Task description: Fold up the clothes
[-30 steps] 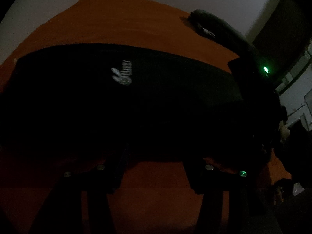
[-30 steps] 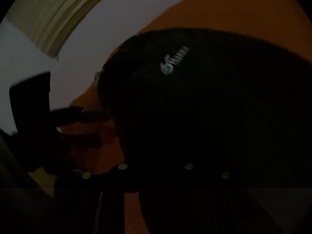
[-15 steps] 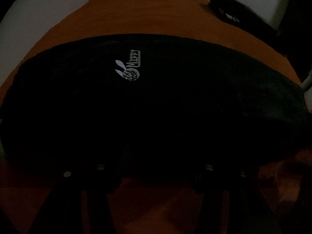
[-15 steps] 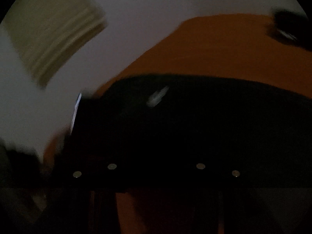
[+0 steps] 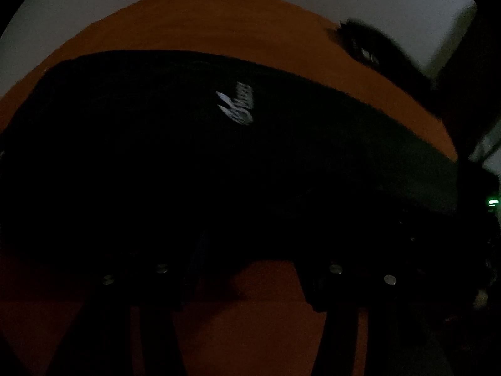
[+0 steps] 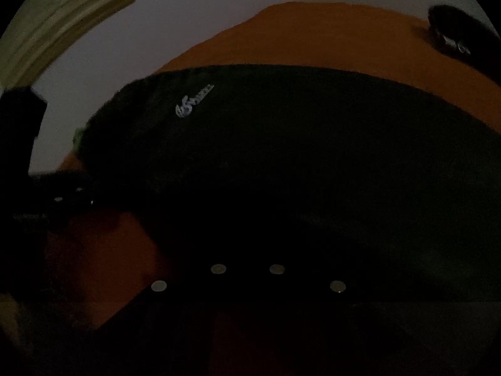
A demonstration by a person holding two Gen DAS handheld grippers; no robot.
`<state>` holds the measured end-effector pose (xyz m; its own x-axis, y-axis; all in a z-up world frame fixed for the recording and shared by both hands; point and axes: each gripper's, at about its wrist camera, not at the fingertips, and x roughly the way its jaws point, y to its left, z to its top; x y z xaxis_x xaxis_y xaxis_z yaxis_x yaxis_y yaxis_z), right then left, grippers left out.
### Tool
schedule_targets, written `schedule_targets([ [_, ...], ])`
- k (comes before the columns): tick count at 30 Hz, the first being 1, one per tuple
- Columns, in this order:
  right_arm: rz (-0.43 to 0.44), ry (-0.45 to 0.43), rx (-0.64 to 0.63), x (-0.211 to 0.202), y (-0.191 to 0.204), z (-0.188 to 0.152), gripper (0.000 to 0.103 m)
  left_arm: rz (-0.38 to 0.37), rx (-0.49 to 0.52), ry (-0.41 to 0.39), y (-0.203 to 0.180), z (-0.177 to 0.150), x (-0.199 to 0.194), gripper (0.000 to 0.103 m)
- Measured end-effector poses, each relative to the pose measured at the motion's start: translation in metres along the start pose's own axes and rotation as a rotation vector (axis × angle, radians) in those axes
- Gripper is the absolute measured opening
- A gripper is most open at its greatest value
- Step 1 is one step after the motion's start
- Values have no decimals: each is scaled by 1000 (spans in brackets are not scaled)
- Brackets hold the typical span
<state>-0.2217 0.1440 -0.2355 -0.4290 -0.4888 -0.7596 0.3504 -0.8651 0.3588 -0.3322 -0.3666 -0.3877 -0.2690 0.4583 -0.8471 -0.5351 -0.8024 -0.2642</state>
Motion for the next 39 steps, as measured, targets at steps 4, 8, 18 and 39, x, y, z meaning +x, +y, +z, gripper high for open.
schedule_targets([
  [4, 35, 5, 29, 24, -3, 10, 0, -20, -198, -117, 51, -11, -43, 56],
  [8, 31, -3, 36, 26, 5, 6, 0, -74, -486, -216, 131, -17, -64, 72],
  [18, 44, -9, 55, 41, 15, 4, 0, -78, -812, -248, 192, -30, -25, 74],
  [39, 136, -28, 144, 20, 8, -19, 0, 127, -452, -518, 119, 54, -58, 25],
])
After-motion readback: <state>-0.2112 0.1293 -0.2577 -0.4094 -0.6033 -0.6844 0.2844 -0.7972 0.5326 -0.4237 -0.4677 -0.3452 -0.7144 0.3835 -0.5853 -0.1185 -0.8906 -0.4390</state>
